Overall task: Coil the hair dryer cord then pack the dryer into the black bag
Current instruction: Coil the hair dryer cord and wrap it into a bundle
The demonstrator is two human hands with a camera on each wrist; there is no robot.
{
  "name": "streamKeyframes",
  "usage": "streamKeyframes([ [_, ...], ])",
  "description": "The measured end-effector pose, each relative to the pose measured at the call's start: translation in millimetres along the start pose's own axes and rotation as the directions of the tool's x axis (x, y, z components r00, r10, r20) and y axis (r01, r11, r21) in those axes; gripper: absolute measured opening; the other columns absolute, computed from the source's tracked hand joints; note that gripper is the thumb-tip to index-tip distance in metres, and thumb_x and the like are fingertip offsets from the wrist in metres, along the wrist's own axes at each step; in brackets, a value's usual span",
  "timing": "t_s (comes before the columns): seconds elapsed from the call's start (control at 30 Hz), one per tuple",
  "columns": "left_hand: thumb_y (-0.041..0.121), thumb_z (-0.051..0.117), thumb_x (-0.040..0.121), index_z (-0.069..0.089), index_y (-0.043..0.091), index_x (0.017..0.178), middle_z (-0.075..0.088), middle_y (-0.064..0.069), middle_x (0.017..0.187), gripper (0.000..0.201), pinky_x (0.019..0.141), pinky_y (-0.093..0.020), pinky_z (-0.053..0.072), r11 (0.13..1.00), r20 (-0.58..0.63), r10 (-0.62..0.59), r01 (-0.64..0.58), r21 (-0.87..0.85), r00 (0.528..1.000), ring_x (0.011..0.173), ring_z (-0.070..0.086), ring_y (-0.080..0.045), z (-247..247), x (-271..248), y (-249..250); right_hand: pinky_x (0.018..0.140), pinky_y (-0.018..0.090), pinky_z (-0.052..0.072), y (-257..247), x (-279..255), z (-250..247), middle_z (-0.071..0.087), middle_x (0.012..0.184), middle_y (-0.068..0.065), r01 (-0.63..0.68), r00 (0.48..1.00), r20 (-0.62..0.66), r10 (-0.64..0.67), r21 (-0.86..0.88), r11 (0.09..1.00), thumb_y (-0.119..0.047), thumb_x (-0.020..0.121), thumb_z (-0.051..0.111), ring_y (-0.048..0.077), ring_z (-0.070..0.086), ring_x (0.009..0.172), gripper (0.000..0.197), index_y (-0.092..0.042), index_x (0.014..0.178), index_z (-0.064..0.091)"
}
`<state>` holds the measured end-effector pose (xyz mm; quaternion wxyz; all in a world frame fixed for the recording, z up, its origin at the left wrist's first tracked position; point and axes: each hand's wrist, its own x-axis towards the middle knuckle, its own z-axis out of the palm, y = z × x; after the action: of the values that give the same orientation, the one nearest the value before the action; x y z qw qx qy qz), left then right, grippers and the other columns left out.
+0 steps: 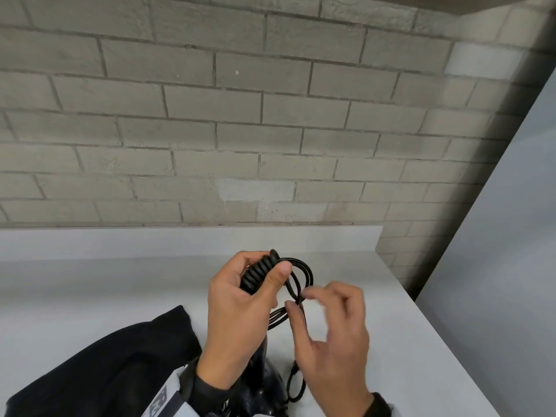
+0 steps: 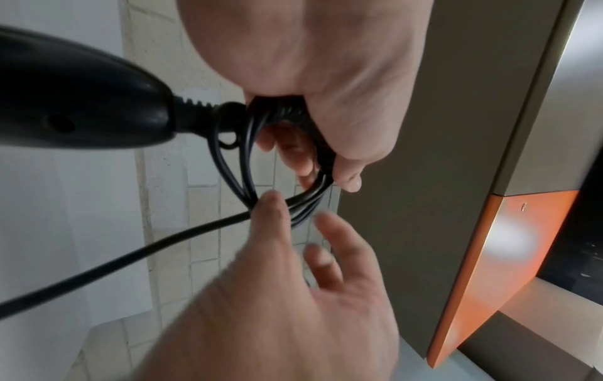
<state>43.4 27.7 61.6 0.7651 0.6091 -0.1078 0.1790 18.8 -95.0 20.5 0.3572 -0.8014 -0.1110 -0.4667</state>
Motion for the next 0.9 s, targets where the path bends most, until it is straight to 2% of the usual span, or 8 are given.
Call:
streamKeyframes([
  [0.13,0.03,0.077,0.073,0.069,0.014,0.084,0.064,0.005,0.063,0.02,0.052,-0.018,0.046,1.0,-0.001,0.013,-0.013,-0.003,1.0,0.051,0.053,-0.006,3.5,-3.1,-1.2,0.051,0.027,0.047,-7.1,-0.7,6.3,0.056,0.086,0.001,0.065,0.998,0.006,-0.065,-0.144,0.987,-0.032,0.091,0.062,0.018,0.056,0.07,0.021,-0.013,0.096,0.069],
  [0.2,0.03,0.077,0.073,0.069,0.015,0.084,0.063,0.008,0.061,0.02,0.054,-0.016,0.046,0.998,-0.001,0.054,-0.054,0.034,0.999,0.051,0.054,-0.005,2.6,-3.9,-2.5,0.054,0.022,0.045,-12.2,1.4,4.5,0.056,0.084,-0.002,0.037,0.998,0.048,-0.031,-0.127,0.991,-0.03,0.092,0.06,0.014,0.054,0.07,0.02,-0.013,0.093,0.07],
  [0.27,0.032,0.077,0.072,0.069,0.017,0.084,0.067,0.006,0.066,0.022,0.058,-0.017,0.049,0.991,-0.004,0.103,-0.102,0.082,0.995,0.057,0.06,-0.007,1.1,-3.3,-3.8,0.062,0.013,0.041,-20.0,7.0,-0.7,0.053,0.082,-0.015,-0.142,0.98,0.139,0.142,-0.01,0.99,-0.03,0.093,0.059,0.006,0.053,0.072,0.014,-0.02,0.087,0.068],
  [0.4,0.034,0.077,0.073,0.072,0.024,0.098,0.074,0.008,0.083,0.028,0.072,-0.015,0.051,0.973,0.004,0.158,-0.156,0.168,0.987,0.076,0.07,-0.006,-4.3,1.7,-6.0,0.059,0.013,0.036,-26.9,29.9,-20.9,0.049,0.063,-0.011,-0.586,0.752,0.473,0.46,0.159,0.795,-0.032,0.09,0.065,0.004,0.044,0.058,0.023,-0.018,0.071,0.065],
  [0.5,0.042,0.077,0.082,0.071,0.033,0.116,0.071,0.001,0.077,0.036,0.069,-0.02,0.053,0.956,0.073,0.198,-0.209,0.208,0.977,0.067,0.064,-0.014,-7.5,5.7,-8.4,0.064,0.021,0.034,-24.2,55.4,-39.0,0.045,0.063,-0.003,-0.773,0.523,0.71,0.472,0.162,0.613,-0.036,0.09,0.066,0.011,0.038,0.063,0.034,-0.015,0.064,0.064],
  [0.6,0.041,0.073,0.079,0.074,0.025,0.104,0.074,0.002,0.082,0.03,0.068,-0.031,0.057,0.954,0.108,0.226,-0.243,0.176,0.968,0.072,0.069,-0.019,-8.0,7.1,-11.5,0.066,0.025,0.038,-15.7,70.6,-46.6,0.051,0.066,0.0,-0.866,0.394,0.828,0.398,0.19,0.463,-0.034,0.089,0.065,0.014,0.043,0.066,0.034,-0.016,0.06,0.06],
  [0.77,0.04,0.072,0.082,0.074,0.02,0.099,0.075,0.008,0.084,0.026,0.063,-0.042,0.056,0.923,0.146,0.287,-0.314,0.222,0.947,0.071,0.071,-0.02,-5.4,10.6,-16.2,0.065,0.028,0.04,-7.7,78.3,-50.9,0.05,0.063,0.003,-0.881,0.378,0.856,0.351,0.218,0.419,-0.035,0.092,0.058,0.015,0.046,0.063,0.046,-0.018,0.05,0.046],
  [0.9,0.041,0.072,0.081,0.074,0.019,0.099,0.074,0.01,0.084,0.028,0.065,-0.037,0.057,0.917,0.1,0.295,-0.311,0.251,0.95,0.072,0.071,-0.015,-7.1,19.0,-19.5,0.073,0.016,0.046,-6.0,68.5,-58.6,0.068,0.077,0.0,-0.765,0.522,0.813,0.256,0.314,0.563,-0.032,0.082,0.07,0.009,0.059,0.075,0.019,-0.016,0.073,0.07],
])
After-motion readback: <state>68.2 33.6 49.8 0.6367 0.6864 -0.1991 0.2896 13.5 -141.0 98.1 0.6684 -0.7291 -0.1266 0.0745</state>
